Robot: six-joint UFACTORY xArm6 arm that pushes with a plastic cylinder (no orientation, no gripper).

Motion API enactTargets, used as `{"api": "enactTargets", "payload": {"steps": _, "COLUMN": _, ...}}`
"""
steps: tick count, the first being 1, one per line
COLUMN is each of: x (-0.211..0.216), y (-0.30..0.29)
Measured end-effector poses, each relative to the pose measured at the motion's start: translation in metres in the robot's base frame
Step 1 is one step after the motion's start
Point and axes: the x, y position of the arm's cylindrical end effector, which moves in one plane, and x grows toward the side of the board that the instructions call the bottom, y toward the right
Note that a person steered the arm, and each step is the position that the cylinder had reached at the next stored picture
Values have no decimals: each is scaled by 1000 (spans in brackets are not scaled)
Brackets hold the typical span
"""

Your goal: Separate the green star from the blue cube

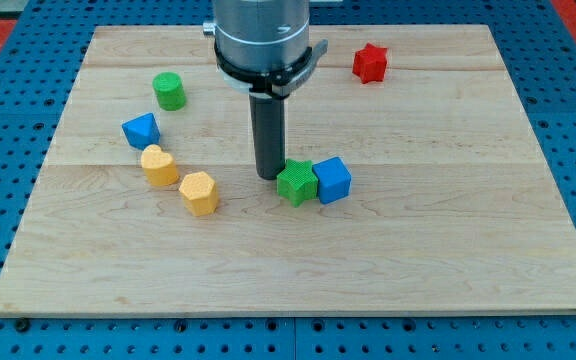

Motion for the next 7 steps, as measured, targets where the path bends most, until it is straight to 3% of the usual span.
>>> {"api": "enactTargets", "payload": {"steps": 1, "x": 20, "y": -14}}
{"api": "enactTargets", "payload": {"steps": 2, "x": 105, "y": -18}}
{"api": "enactTargets", "payload": {"steps": 4, "x": 58, "y": 76}}
{"api": "enactTargets", "payload": {"steps": 6, "x": 54, "y": 19}}
{"api": "enactTargets", "payload": {"steps": 7, "x": 23, "y": 4}}
